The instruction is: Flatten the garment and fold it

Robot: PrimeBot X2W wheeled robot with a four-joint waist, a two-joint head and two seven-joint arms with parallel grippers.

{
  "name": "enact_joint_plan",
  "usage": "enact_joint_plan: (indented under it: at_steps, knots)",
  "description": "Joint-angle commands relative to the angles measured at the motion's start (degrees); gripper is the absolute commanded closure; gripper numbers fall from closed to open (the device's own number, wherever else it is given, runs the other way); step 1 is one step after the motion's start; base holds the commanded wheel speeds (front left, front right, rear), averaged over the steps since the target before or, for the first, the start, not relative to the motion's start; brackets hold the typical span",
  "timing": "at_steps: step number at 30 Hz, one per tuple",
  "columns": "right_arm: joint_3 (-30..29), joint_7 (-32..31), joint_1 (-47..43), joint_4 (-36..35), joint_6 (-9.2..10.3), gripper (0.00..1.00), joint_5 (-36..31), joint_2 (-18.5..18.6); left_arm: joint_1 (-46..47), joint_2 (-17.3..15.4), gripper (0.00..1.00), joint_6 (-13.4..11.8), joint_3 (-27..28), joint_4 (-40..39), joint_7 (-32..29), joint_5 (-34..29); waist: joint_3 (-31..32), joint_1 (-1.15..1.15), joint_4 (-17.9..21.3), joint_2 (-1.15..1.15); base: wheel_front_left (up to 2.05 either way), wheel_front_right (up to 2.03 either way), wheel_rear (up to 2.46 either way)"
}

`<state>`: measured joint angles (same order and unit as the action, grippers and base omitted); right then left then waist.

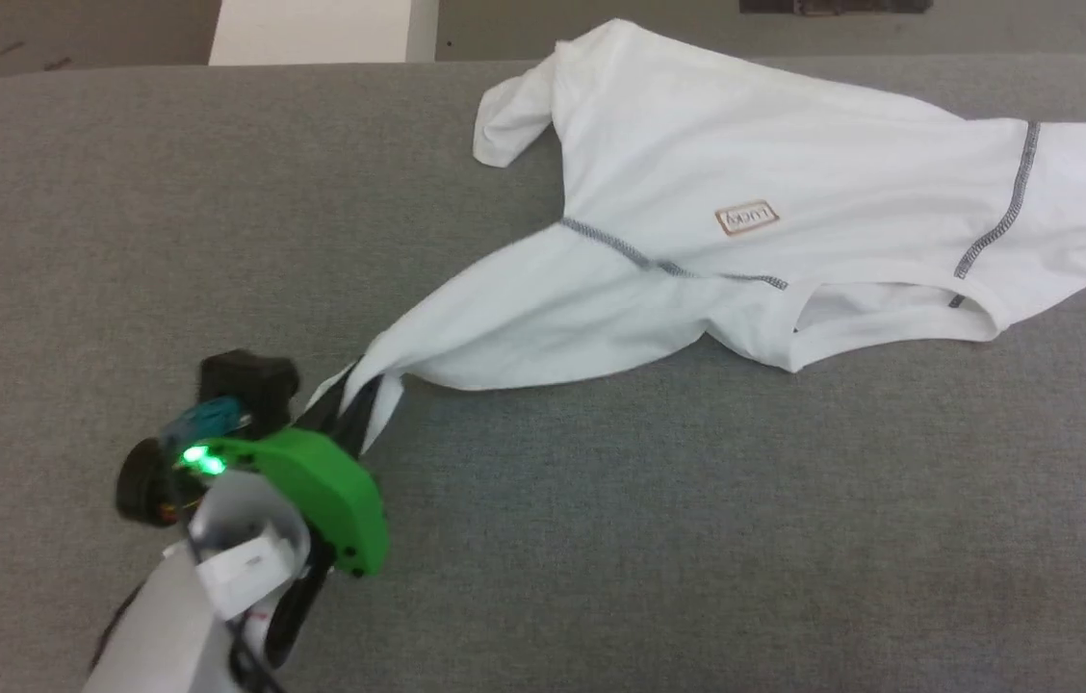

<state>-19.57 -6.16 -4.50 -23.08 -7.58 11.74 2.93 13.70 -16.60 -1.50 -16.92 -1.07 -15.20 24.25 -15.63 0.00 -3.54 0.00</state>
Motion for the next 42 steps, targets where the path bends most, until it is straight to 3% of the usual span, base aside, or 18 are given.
enact_joint_plan:
  at_steps: [1,6,9,14,15,16,17,24,29,35,42]
  knots:
    - [-0.11,-0.38,-0.07,-0.28,0.09,0.00,0.67,-0.05,-2.53,-1.91,1.00,-1.36,1.73,-3.45,-1.13,0.60,1.15,0.00,-1.15,0.00,0.00,0.00,0.00]
    - [-0.08,-0.87,-0.64,-0.53,0.09,0.00,1.04,-0.05,-10.65,-6.16,1.00,-6.66,10.02,-14.93,-3.43,2.59,1.65,0.00,-1.80,0.00,0.00,0.00,0.00]
    - [-0.29,-1.25,-0.94,-0.81,0.09,0.00,1.02,-0.05,-14.38,-8.49,1.00,-8.83,14.60,-17.17,-3.01,2.24,1.60,0.00,-2.02,0.00,0.00,0.00,0.00]
    - [-0.20,-2.07,-1.11,-1.21,0.09,0.00,0.76,-0.05,-17.86,-8.79,1.00,-8.51,16.19,-13.82,-2.82,4.12,1.23,0.00,-1.96,0.00,0.00,0.00,0.00]
    - [-0.13,-2.20,-1.10,-1.25,0.09,0.00,0.73,-0.05,-17.86,-8.47,0.84,-8.10,15.61,-12.85,-2.58,4.29,1.15,0.00,-1.93,0.00,0.00,0.00,0.00]
    - [-0.05,-2.37,-1.09,-1.30,0.09,0.00,0.71,-0.05,-17.50,-7.60,0.12,-7.81,15.06,-11.67,-1.76,4.65,1.06,0.00,-1.91,0.00,0.00,0.00,0.00]
    - [-0.03,-2.49,-1.08,-1.36,0.09,0.00,0.72,-0.05,-17.11,-6.94,0.00,-7.63,14.58,-10.65,-0.97,4.69,0.98,0.00,-1.90,0.00,0.00,0.00,0.00]
    - [0.26,-3.28,-0.89,-1.42,0.09,0.00,0.57,-0.05,-12.78,-1.77,0.00,-5.11,9.59,-5.56,8.05,2.94,1.18,0.00,-1.84,0.00,0.00,0.00,0.00]
    - [0.24,-3.34,-0.93,-1.29,0.09,0.00,0.70,-0.05,-11.98,-1.02,0.00,-2.82,5.69,-10.20,12.22,0.15,1.70,0.00,-1.92,0.00,0.00,0.00,0.00]
    - [0.50,-2.92,-0.99,-1.21,0.09,0.00,1.33,-0.05,-11.16,-4.84,0.00,1.71,-3.38,-14.66,7.56,-6.96,0.55,0.00,-1.98,0.00,0.00,0.00,0.00]
    - [0.98,-2.49,-0.23,-1.26,0.09,0.00,1.41,-0.05,-7.28,-6.84,0.00,4.72,-10.85,-7.77,2.03,-13.97,-1.71,0.00,-1.00,0.00,0.00,0.00,0.00]
